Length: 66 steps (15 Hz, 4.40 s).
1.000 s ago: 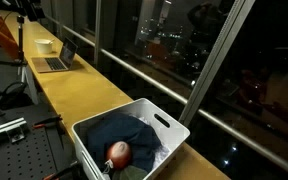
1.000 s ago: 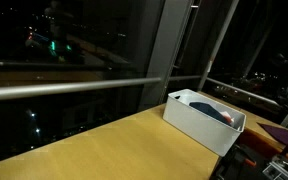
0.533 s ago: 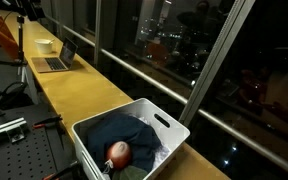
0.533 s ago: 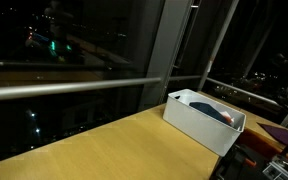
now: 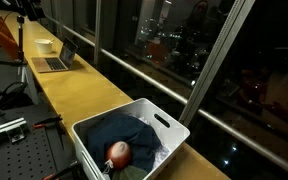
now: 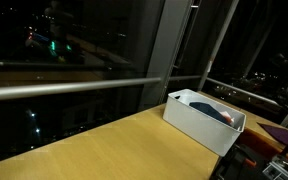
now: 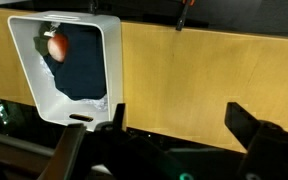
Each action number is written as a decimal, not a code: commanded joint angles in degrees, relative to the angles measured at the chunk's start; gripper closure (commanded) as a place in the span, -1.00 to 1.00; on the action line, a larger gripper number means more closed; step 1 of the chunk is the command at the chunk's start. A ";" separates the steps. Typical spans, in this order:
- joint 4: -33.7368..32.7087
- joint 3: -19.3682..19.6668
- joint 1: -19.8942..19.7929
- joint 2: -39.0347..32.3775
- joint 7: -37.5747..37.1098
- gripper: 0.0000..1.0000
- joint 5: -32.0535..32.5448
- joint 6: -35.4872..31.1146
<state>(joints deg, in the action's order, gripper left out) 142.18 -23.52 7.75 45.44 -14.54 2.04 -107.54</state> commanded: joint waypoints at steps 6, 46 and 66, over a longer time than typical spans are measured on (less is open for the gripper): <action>-2.30 3.29 -0.39 -2.10 1.59 -1.00 4.07 -1.90; -25.86 28.38 -11.23 -82.60 10.50 -1.00 10.62 -42.21; 0.95 24.52 -0.33 -38.42 -5.93 1.00 19.50 -35.97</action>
<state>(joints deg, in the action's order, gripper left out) 140.66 3.24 7.24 -3.27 -15.91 16.52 -148.42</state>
